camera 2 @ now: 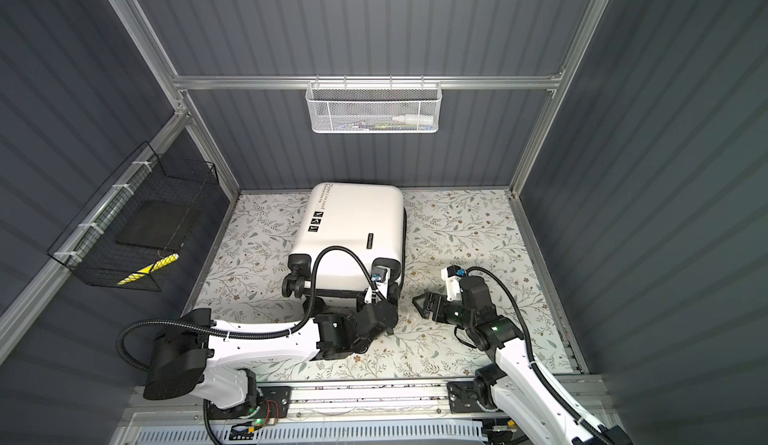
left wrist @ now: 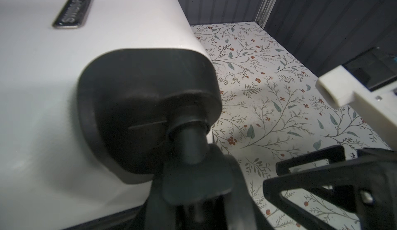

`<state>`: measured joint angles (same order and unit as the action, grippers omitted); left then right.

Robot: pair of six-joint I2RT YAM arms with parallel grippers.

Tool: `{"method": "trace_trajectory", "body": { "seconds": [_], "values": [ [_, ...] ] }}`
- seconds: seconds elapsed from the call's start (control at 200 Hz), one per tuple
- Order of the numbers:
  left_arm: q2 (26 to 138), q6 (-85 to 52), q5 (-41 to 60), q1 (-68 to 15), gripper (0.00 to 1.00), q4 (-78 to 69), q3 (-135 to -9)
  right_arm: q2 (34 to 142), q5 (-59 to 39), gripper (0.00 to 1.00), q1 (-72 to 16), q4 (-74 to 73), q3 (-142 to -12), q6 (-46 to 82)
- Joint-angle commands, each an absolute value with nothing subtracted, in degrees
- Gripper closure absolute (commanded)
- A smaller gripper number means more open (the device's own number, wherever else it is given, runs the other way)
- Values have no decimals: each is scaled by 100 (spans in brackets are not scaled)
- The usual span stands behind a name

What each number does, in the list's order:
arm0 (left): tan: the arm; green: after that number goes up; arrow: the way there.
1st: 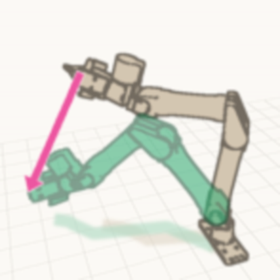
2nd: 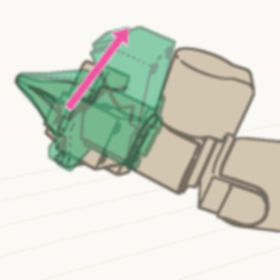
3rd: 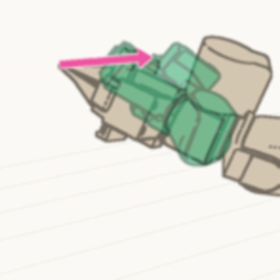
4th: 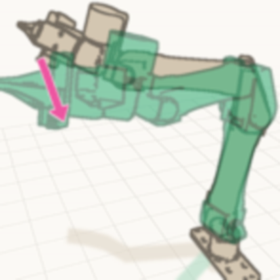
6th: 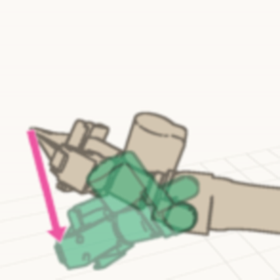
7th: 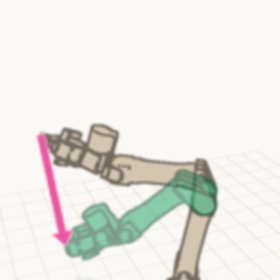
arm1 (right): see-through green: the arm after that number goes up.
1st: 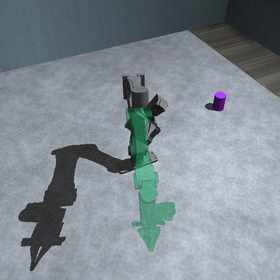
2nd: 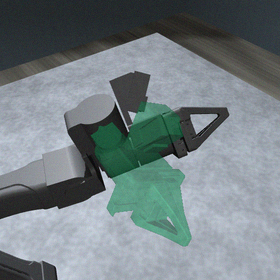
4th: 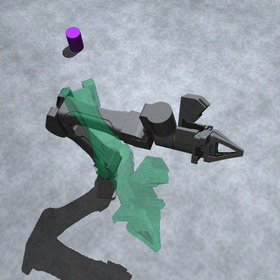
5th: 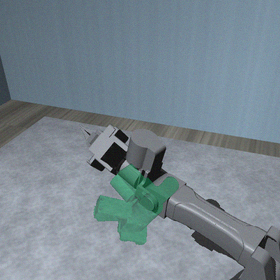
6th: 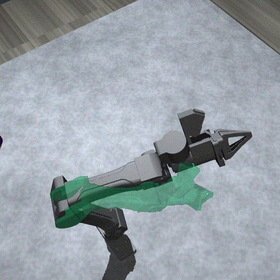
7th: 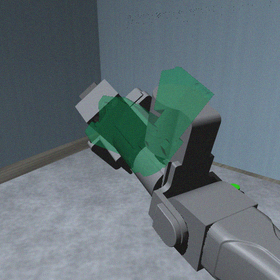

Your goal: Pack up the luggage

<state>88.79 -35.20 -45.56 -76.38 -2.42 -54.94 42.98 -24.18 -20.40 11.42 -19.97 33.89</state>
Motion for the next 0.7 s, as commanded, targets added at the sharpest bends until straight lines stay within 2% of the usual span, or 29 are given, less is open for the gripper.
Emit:
{"method": "trace_trajectory", "body": {
  "seconds": [0.0,0.215,0.32,0.525,0.695],
  "values": [
    [8781,-3313,-4249,-7595,71,-203,-5729,4354,-2353,15,-2216,697,-1869,3371],
    [8698,-3278,-3924,-7604,94,-177,-5848,4517,-2189,22,-2567,85,-1671,3238],
    [8667,-3237,-3792,-7621,100,-203,-5914,4544,-2142,27,-2677,-175,-1579,3186],
    [8609,-3185,-3670,-7638,100,-240,-6005,4553,-2077,36,-2820,-619,-1405,3123],
    [8637,-3173,-3650,-7638,100,-240,-6016,4709,-2000,40,-2926,-1098,-1284,3138]
  ]
}}
